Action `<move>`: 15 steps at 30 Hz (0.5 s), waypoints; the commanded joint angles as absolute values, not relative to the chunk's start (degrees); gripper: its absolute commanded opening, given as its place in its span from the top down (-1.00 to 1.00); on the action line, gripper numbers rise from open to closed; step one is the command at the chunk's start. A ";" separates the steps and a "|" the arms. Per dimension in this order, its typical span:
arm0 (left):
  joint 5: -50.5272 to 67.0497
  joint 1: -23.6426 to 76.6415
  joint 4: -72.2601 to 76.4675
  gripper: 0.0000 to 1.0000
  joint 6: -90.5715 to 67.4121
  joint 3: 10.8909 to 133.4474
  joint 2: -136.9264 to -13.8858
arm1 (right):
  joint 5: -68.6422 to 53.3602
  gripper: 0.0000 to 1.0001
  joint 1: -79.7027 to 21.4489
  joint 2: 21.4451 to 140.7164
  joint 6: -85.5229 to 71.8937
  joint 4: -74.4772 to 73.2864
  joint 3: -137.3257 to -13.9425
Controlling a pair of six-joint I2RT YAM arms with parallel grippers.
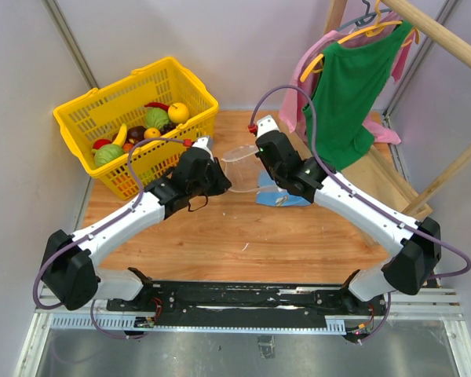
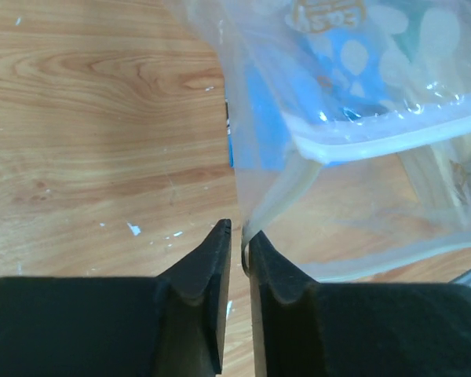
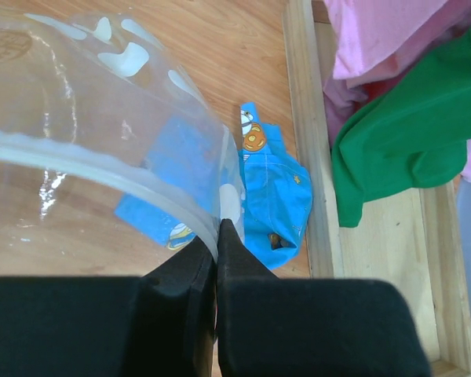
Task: Place the food in the zip-top bag and seal the zipper
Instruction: Open the zipper of the food storage bag.
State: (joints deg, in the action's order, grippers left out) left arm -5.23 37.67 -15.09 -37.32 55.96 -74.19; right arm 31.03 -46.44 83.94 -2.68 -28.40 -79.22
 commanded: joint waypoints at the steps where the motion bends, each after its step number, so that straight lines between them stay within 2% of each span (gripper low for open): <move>1: -2.35 37.35 -11.49 0.53 -35.38 58.74 -73.87 | 29.86 0.99 -45.89 84.45 -2.45 -26.82 -79.29; 8: -3.01 37.35 -11.05 -0.07 -32.82 59.05 -69.89 | 31.02 0.99 -45.98 85.28 -2.37 -27.40 -79.19; 15: -7.20 37.28 -14.15 -0.42 -29.47 60.70 -65.76 | 31.49 0.99 -46.10 86.32 -2.00 -27.76 -79.92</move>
